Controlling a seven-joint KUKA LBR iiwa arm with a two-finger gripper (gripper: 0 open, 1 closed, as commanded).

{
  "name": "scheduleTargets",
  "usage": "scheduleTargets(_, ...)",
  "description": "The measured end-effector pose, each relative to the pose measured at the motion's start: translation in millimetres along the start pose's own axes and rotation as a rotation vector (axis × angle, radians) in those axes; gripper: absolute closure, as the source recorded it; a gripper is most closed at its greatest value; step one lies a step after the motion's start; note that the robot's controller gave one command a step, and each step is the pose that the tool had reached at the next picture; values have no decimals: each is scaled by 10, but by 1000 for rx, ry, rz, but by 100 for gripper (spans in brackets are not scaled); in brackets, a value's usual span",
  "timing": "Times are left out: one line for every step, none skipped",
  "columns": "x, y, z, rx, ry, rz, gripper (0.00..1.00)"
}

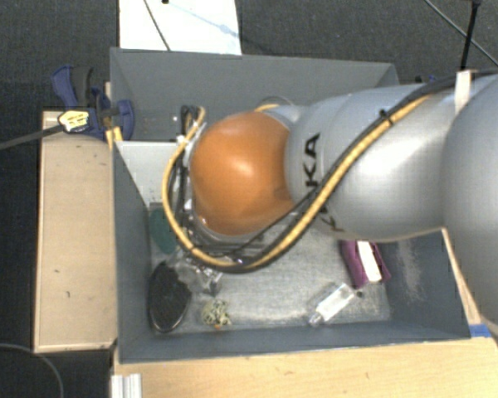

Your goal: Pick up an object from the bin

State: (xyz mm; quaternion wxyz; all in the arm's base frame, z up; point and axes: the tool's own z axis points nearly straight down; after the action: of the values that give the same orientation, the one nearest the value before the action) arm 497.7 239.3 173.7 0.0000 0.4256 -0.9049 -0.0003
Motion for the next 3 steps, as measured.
scheduleTargets(-6, 2, -9, 0, -2, 2, 0)
scheduleTargets(-306, -461, 977, 2, -5, -214, 0)
scheduleTargets(-543, -705, 804, -3, 3, -330, 0)
